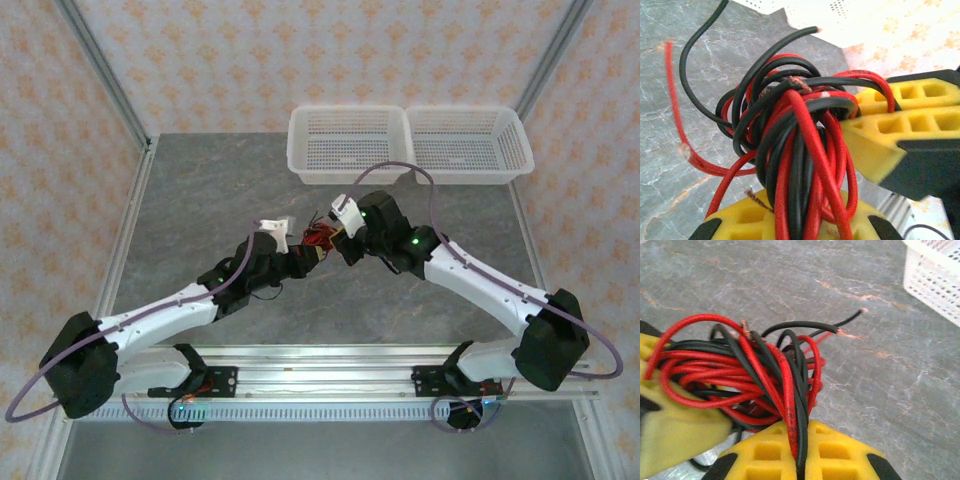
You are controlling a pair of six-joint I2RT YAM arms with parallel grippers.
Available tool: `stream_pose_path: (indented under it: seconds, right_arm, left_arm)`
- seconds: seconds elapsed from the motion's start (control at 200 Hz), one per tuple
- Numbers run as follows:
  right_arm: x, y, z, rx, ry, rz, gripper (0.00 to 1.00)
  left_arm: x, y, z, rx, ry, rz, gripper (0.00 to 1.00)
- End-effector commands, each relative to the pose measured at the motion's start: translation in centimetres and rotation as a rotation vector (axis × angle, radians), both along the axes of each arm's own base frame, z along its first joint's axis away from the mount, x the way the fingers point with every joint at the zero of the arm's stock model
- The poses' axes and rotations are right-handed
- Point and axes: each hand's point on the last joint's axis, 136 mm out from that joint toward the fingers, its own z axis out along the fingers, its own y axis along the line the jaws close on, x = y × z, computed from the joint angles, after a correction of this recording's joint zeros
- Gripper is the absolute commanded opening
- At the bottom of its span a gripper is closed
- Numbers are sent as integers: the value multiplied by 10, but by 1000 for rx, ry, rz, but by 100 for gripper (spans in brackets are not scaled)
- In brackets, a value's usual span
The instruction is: Untangle the cables
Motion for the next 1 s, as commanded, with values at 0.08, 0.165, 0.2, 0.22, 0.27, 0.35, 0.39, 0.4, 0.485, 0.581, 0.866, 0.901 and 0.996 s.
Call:
stream_pose_path:
  seconds: [0.08, 0.165, 0.2, 0.22, 0.27, 0.35, 0.39, 0.4, 0.485, 0.581, 0.866, 0.901, 0.996]
  right_arm:
    - [33, -29, 33, 18, -179, -211, 0]
    - [28, -23, 41, 100, -164, -201, 0]
    - [26, -21, 43, 136, -150, -206, 1]
    - [25, -20, 43, 155, -138, -210, 1]
    - [24, -18, 41, 200, -100, -234, 3]
    - [23, -17, 36, 282, -21, -296, 10]
    - [22, -16, 34, 332, 26, -328, 15]
    - [21, -16, 34, 348, 38, -335, 17]
    - [11, -11, 34, 483, 143, -361, 29]
    - [-1, -7, 39, 634, 233, -362, 37]
    - [-22, 2, 54, 846, 283, -251, 40]
    - [-24, 3, 56, 857, 281, -232, 40]
    - [-29, 8, 58, 878, 281, -178, 40]
  left_arm:
    - [-11, 3, 27, -149, -8, -39, 0]
    - [-14, 3, 31, -187, -9, -52, 0]
    - [-15, 2, 33, -207, -11, -56, 0]
    - [-15, 2, 34, -219, -12, -59, 0]
    - [-16, 0, 38, -254, -19, -68, 0]
    - [-18, -2, 47, -314, -37, -78, 0]
    - [-18, -1, 51, -338, -45, -75, 0]
    - [-18, -1, 52, -343, -47, -75, 0]
    - [-17, 1, 59, -373, -62, -62, 0]
    - [-15, 4, 64, -395, -73, -41, 0]
    - [-17, 8, 79, -501, -86, -26, 0]
    - [-17, 8, 79, -511, -85, -25, 0]
    - [-18, 9, 80, -535, -81, -25, 0]
